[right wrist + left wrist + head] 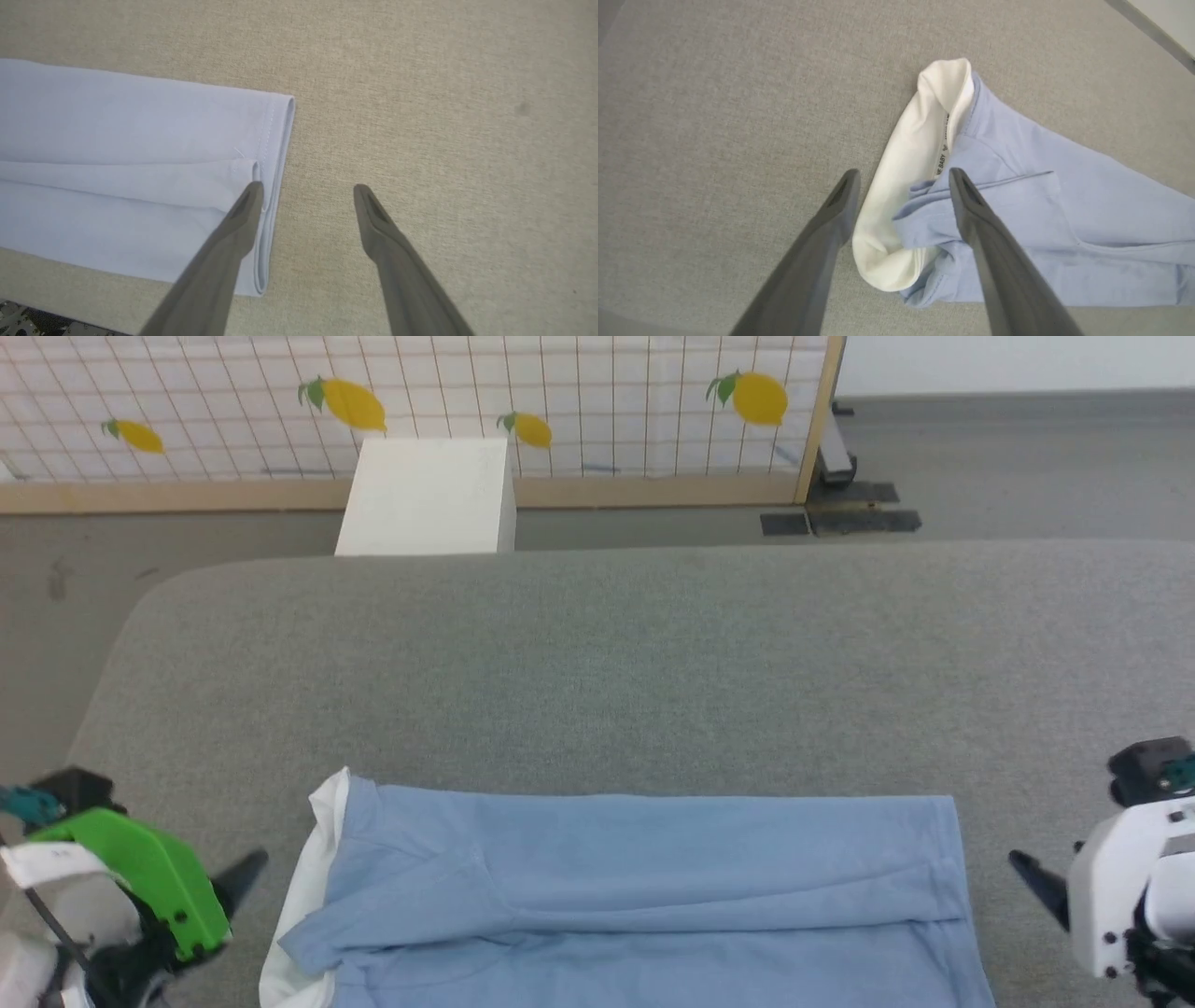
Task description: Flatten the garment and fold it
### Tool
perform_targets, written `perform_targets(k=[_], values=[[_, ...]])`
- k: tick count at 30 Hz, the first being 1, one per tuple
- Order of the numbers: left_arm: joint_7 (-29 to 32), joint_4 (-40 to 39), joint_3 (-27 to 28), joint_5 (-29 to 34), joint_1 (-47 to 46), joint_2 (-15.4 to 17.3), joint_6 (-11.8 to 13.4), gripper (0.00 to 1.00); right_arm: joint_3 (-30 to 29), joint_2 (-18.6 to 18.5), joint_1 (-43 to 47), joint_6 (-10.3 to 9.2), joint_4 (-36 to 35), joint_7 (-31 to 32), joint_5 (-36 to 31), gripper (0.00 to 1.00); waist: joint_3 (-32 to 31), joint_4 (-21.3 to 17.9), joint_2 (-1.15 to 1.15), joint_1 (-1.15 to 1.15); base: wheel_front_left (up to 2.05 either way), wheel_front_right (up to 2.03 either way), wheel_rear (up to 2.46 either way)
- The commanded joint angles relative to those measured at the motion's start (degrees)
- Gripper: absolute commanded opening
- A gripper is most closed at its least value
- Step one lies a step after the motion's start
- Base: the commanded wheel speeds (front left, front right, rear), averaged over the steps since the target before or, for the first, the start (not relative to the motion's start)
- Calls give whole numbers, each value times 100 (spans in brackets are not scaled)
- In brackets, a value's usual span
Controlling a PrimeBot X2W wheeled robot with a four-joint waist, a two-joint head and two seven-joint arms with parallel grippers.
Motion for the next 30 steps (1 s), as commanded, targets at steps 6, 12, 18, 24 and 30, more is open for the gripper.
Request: perform_targets(k=[6, 12, 18, 24, 30], values=[[-955, -446, 459, 295, -381, -40, -139, 100, -432, -78, 76, -8, -283, 91, 10, 100, -114, -13, 27, 0, 0, 0, 0], [-2710, -277, 799, 826, -475, -322, -717, 100, -636, 46, 73, -8, -259, 118, -58, 100, 118, 11, 27, 0, 0, 0, 0], [-4391, 210, 736, 1549, -637, -652, -1183, 100, -647, 191, 76, -8, -159, 20, 43, 100, 429, 74, 27, 0, 0, 0, 0], [-4947, 482, 616, 2275, -857, -792, -1511, 100, -408, 192, -25, -8, -66, -20, 352, 100, 784, 127, 27, 0, 0, 0, 0], [-4986, 504, 834, 2682, -950, -1062, -1782, 100, -138, 193, -159, -8, 99, 8, 699, 100, 1077, 183, 27, 0, 0, 0, 0]])
